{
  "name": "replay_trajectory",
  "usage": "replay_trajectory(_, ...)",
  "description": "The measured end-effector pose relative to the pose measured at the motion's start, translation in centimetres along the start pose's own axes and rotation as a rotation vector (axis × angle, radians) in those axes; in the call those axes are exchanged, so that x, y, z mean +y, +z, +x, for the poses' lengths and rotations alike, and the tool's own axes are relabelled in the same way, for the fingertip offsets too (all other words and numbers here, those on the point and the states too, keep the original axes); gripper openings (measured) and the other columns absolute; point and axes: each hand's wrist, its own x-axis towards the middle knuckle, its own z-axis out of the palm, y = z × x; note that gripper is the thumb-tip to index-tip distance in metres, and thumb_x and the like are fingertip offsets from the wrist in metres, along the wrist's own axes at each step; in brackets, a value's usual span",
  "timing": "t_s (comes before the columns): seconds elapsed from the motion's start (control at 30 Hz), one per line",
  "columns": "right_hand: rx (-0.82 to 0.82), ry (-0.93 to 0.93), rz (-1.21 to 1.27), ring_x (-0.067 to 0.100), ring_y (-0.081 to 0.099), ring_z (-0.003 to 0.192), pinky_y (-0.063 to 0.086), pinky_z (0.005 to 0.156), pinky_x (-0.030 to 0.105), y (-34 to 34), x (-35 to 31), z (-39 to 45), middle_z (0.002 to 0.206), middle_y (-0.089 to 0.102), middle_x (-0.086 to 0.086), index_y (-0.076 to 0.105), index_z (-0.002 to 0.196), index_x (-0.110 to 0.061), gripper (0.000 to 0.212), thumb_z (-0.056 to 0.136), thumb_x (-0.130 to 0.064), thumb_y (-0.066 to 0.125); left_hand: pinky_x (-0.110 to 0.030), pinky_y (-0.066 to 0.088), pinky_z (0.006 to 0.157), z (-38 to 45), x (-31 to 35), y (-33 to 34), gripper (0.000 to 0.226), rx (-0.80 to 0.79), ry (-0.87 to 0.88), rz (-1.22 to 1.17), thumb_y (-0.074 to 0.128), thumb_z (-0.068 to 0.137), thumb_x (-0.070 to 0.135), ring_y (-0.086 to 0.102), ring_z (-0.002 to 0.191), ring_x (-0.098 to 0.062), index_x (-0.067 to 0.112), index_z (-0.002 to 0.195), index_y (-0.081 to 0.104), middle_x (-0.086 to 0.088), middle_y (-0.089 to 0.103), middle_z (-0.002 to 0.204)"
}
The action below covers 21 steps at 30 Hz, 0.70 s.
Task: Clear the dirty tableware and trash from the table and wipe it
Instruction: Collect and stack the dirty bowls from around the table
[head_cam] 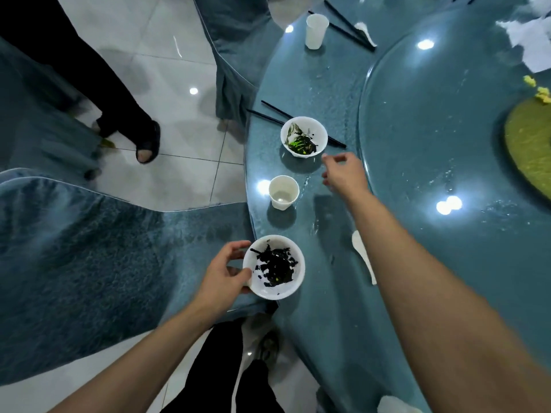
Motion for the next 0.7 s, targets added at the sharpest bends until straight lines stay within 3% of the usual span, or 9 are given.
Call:
replay_trajectory(0.13, 0.039, 0.084, 0.021, 0.035, 0.073, 0.09, 0.059, 0.084, 0.053, 2.9, -0.5, 8.0, 0.098, 0.074, 0.014, 0.053, 0.097, -0.021, 0.071, 0.047, -0.071, 0.062, -0.048, 0.064, 0.067, 0.1, 0.0, 0.0, 0.049, -0.001, -0.031, -0.032, 0.057, 0.091, -0.016, 0.071, 0.084, -0.02, 0.021, 0.123, 0.061, -0.003, 0.063, 0.123)
replay_trajectory(0.2, 0.062, 0.087, 0.058, 0.035, 0.073, 0.088, 0.06, 0.082, 0.052, 3.7, -1.0, 8.3, 0.096, 0.074, 0.014, 0.055, 0.087, -0.019, 0.045, 0.057, -0.05, 0.07, -0.043, 0.064, 0.066, 0.1, 0.1, -0.1, 0.049, -0.004, -0.031, -0.035, 0.057, 0.091, -0.016, 0.07, 0.085, -0.023, 0.022, 0.123, 0.061, -0.003, 0.063, 0.122)
replay_trajectory(0.27, 0.136, 0.094, 0.119, 0.033, 0.074, 0.081, 0.061, 0.08, 0.051, 3.3, -2.7, 5.6, 0.086, 0.075, 0.013, 0.055, 0.073, -0.022, 0.014, 0.065, -0.025, 0.066, -0.041, 0.064, 0.066, 0.1, 0.3, -0.2, 0.049, -0.012, -0.029, -0.029, 0.057, 0.092, -0.014, 0.071, 0.089, -0.027, 0.023, 0.123, 0.061, -0.001, 0.064, 0.123)
replay_trajectory(0.37, 0.203, 0.059, 0.14, 0.029, 0.074, 0.08, 0.061, 0.081, 0.049, 1.8, -2.9, 4.5, 0.084, 0.075, 0.01, 0.062, 0.074, -0.018, 0.018, 0.06, -0.029, 0.058, -0.046, 0.064, 0.069, 0.0, 0.3, -0.4, 0.048, -0.016, -0.042, -0.028, 0.057, 0.092, -0.013, 0.07, 0.096, -0.033, 0.023, 0.123, 0.061, 0.0, 0.064, 0.123)
replay_trajectory(0.43, 0.25, 0.003, 0.166, 0.025, 0.073, 0.077, 0.061, 0.079, 0.043, 0.0, -3.6, 1.8, 0.087, 0.075, 0.01, 0.067, 0.085, -0.019, 0.021, 0.068, -0.029, 0.062, -0.049, 0.064, 0.07, 0.0, 0.4, -0.4, 0.047, -0.008, -0.045, -0.034, 0.055, 0.093, -0.013, 0.071, 0.093, -0.025, 0.024, 0.121, 0.061, 0.0, 0.064, 0.123)
replay_trajectory(0.57, 0.272, -0.086, 0.387, 0.007, 0.057, 0.049, 0.046, 0.049, 0.019, -3.0, -3.8, -7.8, 0.074, 0.065, 0.003, 0.063, 0.101, -0.017, 0.016, 0.091, -0.005, 0.058, -0.042, 0.064, 0.066, -0.3, 0.7, -0.2, 0.04, 0.005, -0.058, -0.037, 0.053, 0.096, -0.009, 0.071, 0.09, -0.012, 0.021, 0.121, 0.062, 0.0, 0.064, 0.121)
replay_trajectory(0.7, 0.182, -0.122, 0.41, 0.005, 0.054, 0.047, 0.045, 0.049, 0.018, -3.4, 0.0, -17.1, 0.061, 0.064, -0.004, 0.069, 0.1, -0.017, 0.02, 0.093, 0.0, 0.06, -0.042, 0.063, 0.065, -0.8, 0.9, 0.1, 0.037, 0.022, -0.07, -0.072, 0.048, 0.098, -0.007, 0.073, 0.08, -0.009, 0.023, 0.116, 0.064, -0.004, 0.065, 0.121)
